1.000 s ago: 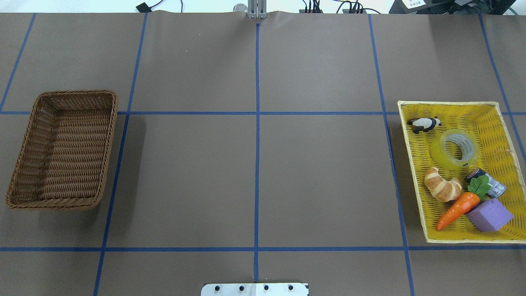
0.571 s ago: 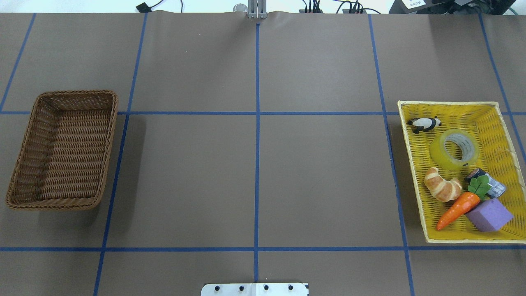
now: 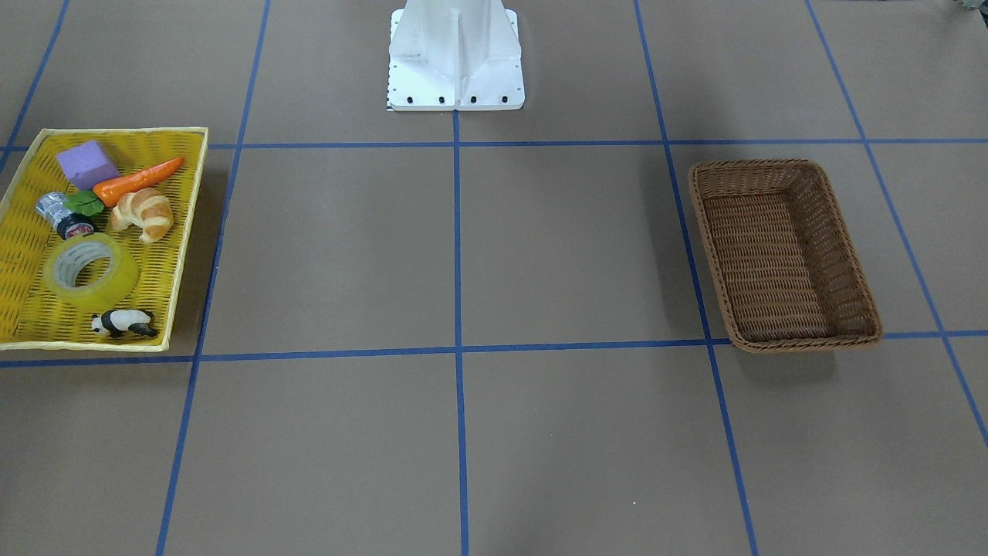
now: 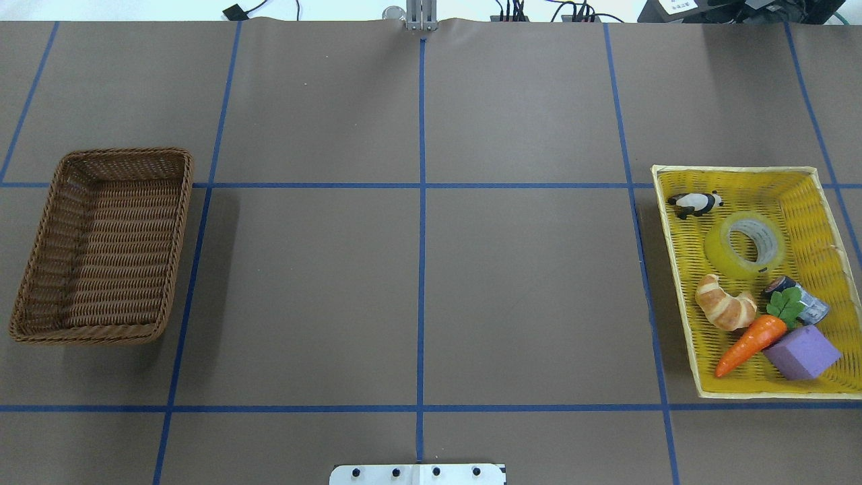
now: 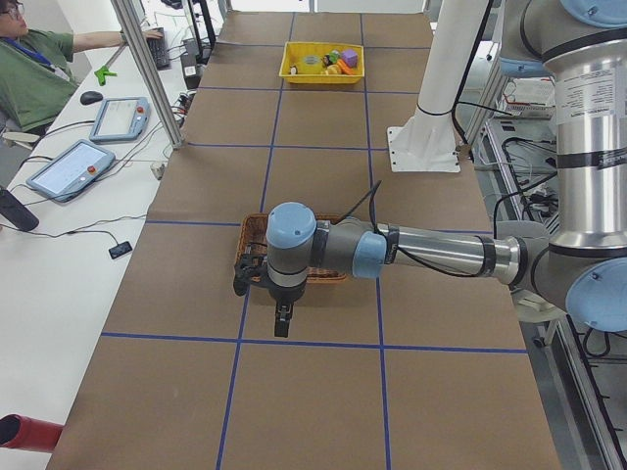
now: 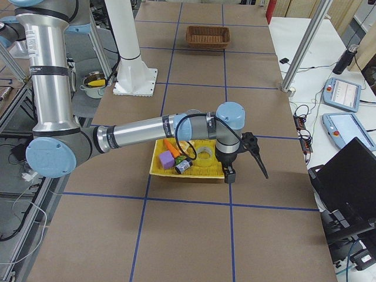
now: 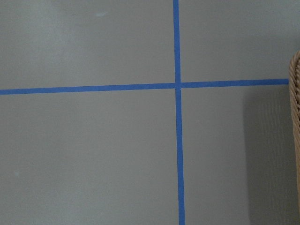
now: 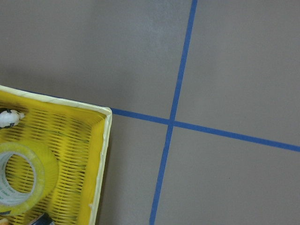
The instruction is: Move tape to another basket
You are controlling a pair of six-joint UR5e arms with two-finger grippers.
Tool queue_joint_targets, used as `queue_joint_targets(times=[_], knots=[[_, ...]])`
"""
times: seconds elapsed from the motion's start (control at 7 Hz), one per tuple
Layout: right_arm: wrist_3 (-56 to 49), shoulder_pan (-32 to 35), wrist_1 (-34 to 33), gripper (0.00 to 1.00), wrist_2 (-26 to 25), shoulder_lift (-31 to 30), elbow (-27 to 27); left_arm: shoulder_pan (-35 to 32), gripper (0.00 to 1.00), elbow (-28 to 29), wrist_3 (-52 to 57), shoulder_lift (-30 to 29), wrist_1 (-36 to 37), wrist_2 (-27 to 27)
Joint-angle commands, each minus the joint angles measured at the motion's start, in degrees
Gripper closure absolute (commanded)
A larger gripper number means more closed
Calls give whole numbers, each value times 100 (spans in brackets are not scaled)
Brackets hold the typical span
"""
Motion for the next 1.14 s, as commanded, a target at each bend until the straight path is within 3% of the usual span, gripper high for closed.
queue_joint_targets(times=[0.0, 0.14, 0.57, 1.0], knots=[[212, -401, 170, 0, 210, 320, 10, 0, 1, 17, 4, 6, -36, 406], [221, -497, 405, 0, 735, 329, -16, -9, 1, -27, 4, 32, -71, 410], [230, -1182, 680, 0, 811, 268, -52, 0, 1, 17, -22, 41, -71, 348], [239, -1833, 689, 0, 732, 268, -569, 0, 1, 16, -58, 41, -63, 339]])
